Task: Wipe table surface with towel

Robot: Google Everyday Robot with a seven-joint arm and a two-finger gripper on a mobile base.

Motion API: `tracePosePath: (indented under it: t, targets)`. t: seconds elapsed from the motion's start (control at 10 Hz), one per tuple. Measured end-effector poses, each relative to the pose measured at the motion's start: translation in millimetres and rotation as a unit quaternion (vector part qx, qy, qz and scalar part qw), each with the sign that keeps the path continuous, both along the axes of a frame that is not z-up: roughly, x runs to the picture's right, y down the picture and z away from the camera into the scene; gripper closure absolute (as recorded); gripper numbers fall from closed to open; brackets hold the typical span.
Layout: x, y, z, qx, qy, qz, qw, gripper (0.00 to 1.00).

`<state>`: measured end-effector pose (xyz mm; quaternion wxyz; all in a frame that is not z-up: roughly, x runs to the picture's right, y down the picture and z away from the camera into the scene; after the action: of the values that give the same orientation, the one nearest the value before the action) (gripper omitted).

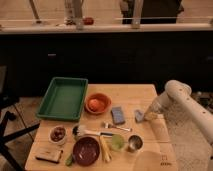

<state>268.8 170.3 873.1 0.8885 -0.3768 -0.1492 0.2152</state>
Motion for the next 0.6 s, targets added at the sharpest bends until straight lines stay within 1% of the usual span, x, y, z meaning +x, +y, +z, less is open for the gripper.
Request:
tracePosePath:
  t: [0.2, 0.4, 0.5, 0.6]
  targets:
    - [7.5, -6.9, 3.9, 0.003, 0.014, 0.002, 0.9999, 1.00]
    - [8.4, -18.3, 14.7, 0.007, 0.022, 0.002, 0.9997, 1.00]
    - [5.8, -23.5, 22.1, 0.005, 0.022, 0.002, 0.9997, 1.00]
    - [0.3, -24.2, 25.3, 0.002, 0.017, -0.001, 0.9999, 1.00]
